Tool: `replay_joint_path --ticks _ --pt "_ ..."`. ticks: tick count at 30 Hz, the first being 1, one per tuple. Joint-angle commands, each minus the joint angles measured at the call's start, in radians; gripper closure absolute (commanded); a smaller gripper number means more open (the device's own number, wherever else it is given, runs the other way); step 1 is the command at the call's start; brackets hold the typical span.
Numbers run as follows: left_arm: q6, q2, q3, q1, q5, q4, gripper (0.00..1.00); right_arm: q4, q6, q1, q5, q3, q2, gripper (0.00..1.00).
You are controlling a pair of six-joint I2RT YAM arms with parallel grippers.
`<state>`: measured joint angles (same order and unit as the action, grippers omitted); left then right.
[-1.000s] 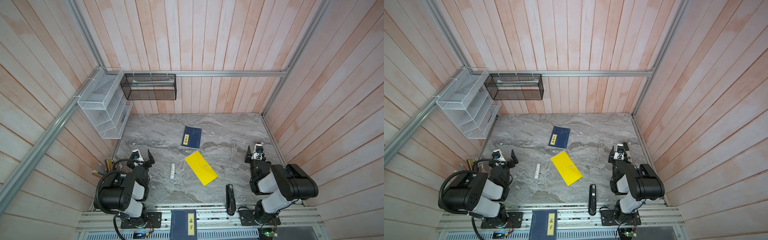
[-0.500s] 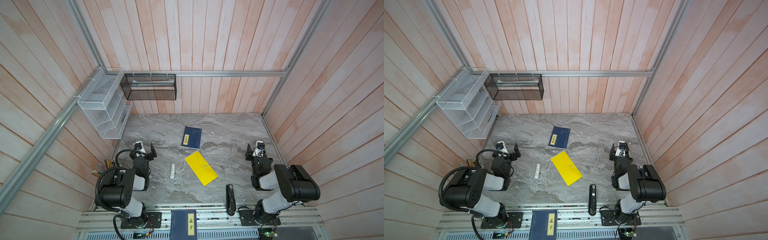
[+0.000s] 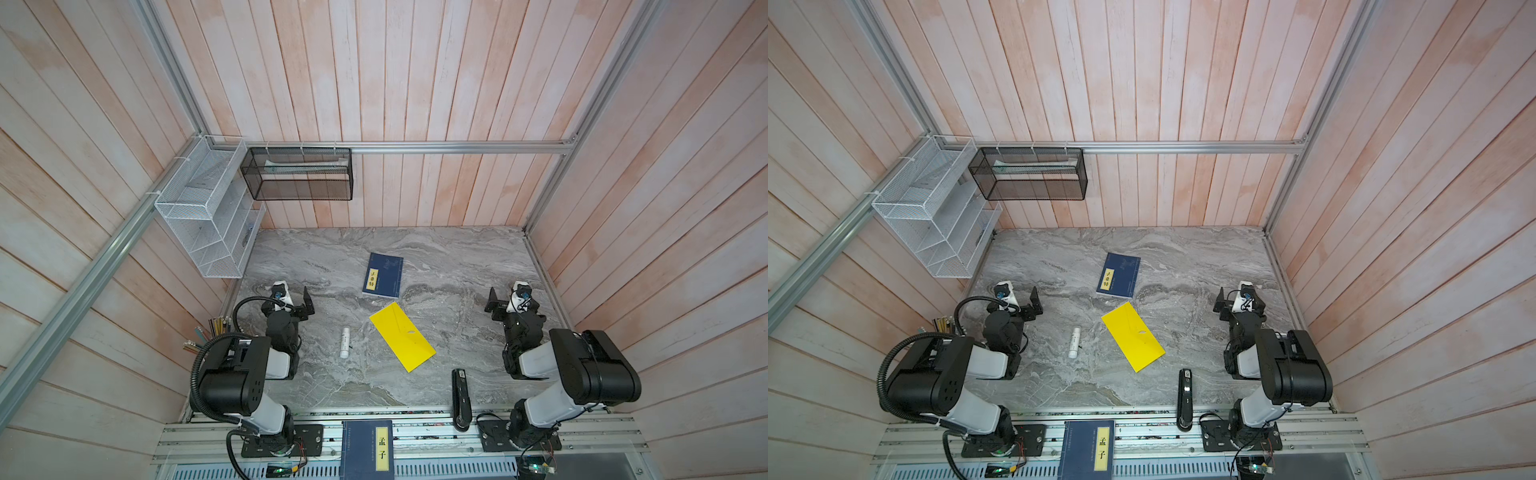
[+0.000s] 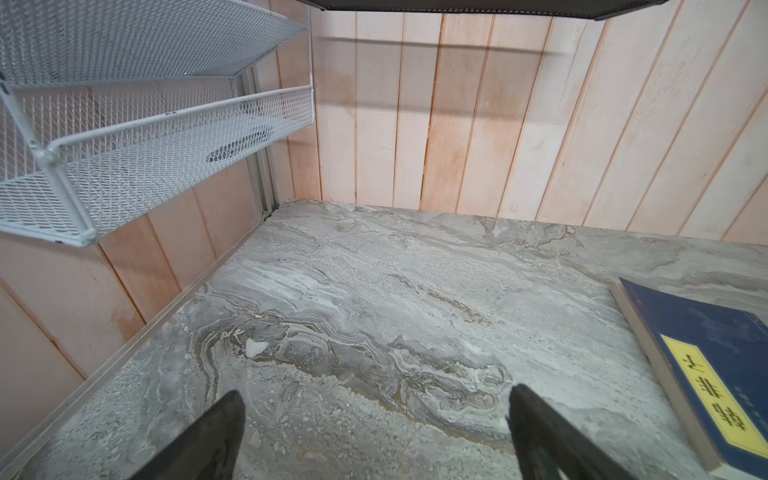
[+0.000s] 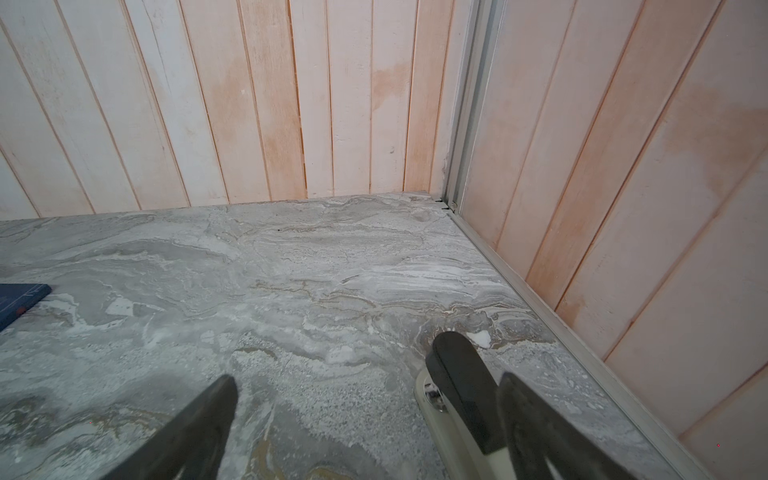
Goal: Place the letter into the envelope and seal it
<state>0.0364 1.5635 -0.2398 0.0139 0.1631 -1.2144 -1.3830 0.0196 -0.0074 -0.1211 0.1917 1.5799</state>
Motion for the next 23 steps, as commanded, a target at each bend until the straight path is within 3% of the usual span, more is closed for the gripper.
replay_joint_path --ticks 1,23 --pt "-0.018 0.007 -0.016 0.000 -0.018 -0.004 0.00 0.006 0.011 -0.003 0.001 0.007 -0.011 0.02" --pt "-0.017 0.009 -0.021 0.000 -0.022 0.002 0.00 0.006 0.011 -0.003 0.000 0.008 -0.011 0.02"
